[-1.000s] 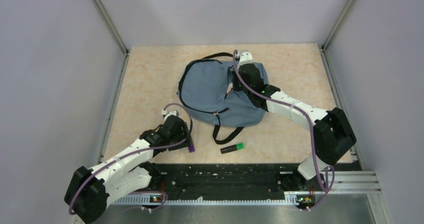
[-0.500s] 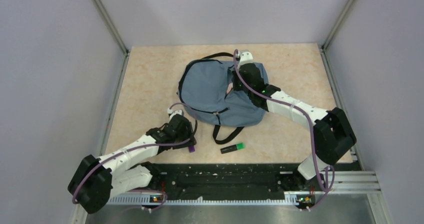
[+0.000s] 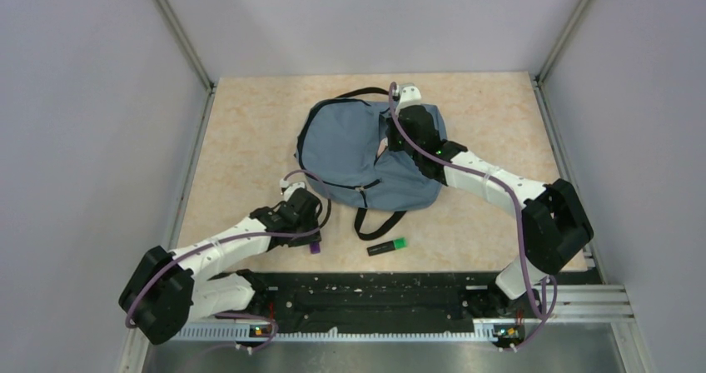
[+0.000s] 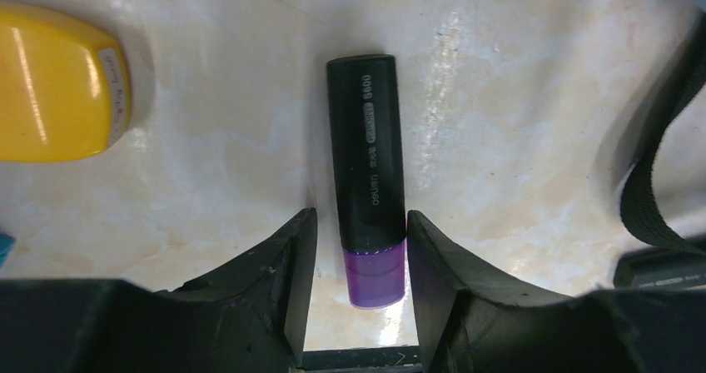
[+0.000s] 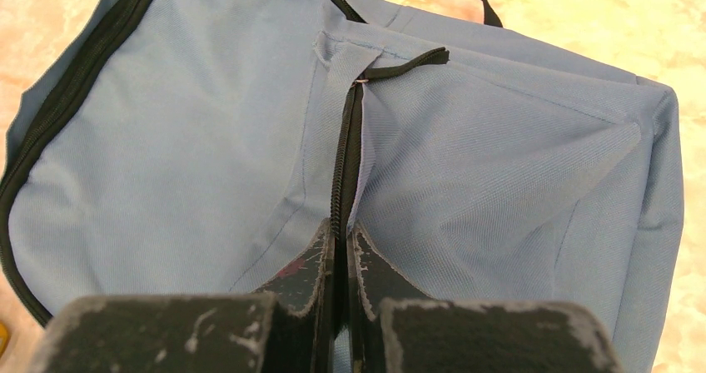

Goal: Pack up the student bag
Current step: Pick up the stationery from the center of the board.

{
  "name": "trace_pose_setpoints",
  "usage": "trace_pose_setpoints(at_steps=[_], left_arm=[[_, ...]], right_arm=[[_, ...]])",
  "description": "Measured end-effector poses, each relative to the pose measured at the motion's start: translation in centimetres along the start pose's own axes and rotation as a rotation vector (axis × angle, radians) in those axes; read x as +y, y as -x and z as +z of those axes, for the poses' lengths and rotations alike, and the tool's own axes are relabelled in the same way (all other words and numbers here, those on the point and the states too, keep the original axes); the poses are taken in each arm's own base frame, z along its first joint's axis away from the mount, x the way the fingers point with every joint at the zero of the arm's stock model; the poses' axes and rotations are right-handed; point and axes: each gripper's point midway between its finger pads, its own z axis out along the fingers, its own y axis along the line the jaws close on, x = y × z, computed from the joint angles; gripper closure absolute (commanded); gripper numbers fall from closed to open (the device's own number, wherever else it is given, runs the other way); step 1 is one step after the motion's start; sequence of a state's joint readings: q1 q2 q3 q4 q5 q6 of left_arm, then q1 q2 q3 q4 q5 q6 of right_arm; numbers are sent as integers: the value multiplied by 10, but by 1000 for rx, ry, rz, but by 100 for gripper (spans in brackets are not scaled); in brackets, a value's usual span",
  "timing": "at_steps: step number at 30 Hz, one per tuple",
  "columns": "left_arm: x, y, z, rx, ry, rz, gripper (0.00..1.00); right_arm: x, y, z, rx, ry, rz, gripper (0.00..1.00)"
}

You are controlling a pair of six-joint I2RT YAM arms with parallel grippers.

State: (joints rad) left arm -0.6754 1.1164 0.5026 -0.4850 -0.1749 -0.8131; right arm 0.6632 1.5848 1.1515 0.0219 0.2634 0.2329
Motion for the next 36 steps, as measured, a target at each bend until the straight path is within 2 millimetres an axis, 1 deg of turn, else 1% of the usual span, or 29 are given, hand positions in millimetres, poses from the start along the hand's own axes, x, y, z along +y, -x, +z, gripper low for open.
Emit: trace_pose_setpoints(at_steps=[6,11,22,26,31,34,36], left_arm=[[14,-1,-1,1,72,12,53],[14,-1,-1,2,72,21,56],[8,1,2,22,68,48,62],[7,2,3,26,78,52,68],[8,5,2,15,94,73,71],[3,11,-1,-5,76,87,73],[-9,24,-7,-43,33,95,74]], right_arm=[[0,0,0,0,0,5,100],[0,0,0,0,0,6,100],[0,0,0,0,0,7,100],[0,0,0,0,0,7,100],[0,0,0,0,0,7,100],[0,0,0,0,0,7,100],[0,0,0,0,0,7,100]])
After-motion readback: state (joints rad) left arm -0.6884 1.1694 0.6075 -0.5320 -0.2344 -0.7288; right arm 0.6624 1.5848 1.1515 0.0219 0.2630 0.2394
